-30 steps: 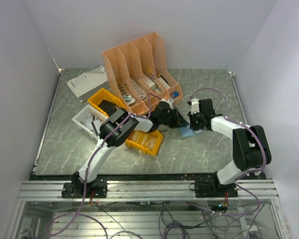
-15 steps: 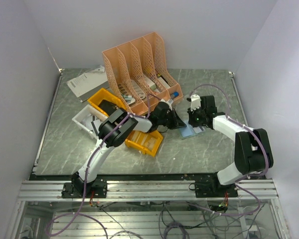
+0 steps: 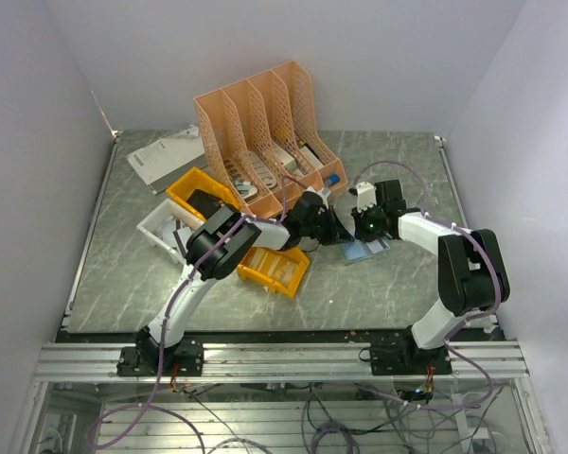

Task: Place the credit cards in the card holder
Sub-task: Insert the credit card into the card holder.

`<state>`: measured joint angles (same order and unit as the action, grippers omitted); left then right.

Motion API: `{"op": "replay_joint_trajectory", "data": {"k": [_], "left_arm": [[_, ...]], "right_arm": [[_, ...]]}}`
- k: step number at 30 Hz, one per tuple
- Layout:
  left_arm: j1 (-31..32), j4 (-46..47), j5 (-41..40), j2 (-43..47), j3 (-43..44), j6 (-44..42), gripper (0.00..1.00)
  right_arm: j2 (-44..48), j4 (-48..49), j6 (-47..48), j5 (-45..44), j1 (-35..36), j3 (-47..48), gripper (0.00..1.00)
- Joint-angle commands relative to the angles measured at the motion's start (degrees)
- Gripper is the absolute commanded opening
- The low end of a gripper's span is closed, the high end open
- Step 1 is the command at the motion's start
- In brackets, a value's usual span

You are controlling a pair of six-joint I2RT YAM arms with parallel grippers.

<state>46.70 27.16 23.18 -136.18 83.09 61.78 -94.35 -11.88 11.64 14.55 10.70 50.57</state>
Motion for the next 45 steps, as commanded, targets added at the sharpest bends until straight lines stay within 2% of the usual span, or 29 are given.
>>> {"op": "replay_joint_trajectory", "data": {"k": [1,12,16,21,23,27,31,37,45], "left_arm": [[-0.21,-7.75,-2.13,-1.01,-0.38,-2.98,0.07],[-0.21,-8.35,-2.35,-1.19,-0.51,-3.33,0.07],[-0.2,-8.09,-2.24,-1.43,-0.52,-3.17,0.07],[-0.21,-8.37,-1.94,-1.71,0.16,-3.21,0.07],[-0.2,-8.36,-1.86,-1.78,0.35,-3.32,0.07],[-0.2,-8.43,-1.63,-1.77,0.73,-3.45,0.07],[-0.2,-8.76,-1.58,-1.73,1.02,-3.66,0.07],[-0.24,-8.9,-1.42,-1.38,0.76,-3.86,0.07],[-0.22,-9.17,-1.38,-1.73,1.0,-3.93,0.07]], "right_arm": [[-1.53,-0.83,0.83,-3.19,0.5,1.11,0.0],[0.52,3.19,-0.08,-14.25,0.92,-0.55,0.0],[1.17,3.13,0.53,-12.41,1.08,-0.75,0.0],[1.78,4.26,1.12,-15.42,2.13,-1.12,0.0],[1.94,3.79,1.38,-13.61,2.11,-1.0,0.0],[4.04,2.23,3.15,-4.37,2.11,-0.91,0.0],[2.76,1.14,3.52,-1.78,2.13,-0.45,0.0],[-1.01,0.68,2.36,-5.21,2.13,0.41,0.0],[-0.48,1.66,2.11,-13.36,1.99,0.06,0.0]]}}
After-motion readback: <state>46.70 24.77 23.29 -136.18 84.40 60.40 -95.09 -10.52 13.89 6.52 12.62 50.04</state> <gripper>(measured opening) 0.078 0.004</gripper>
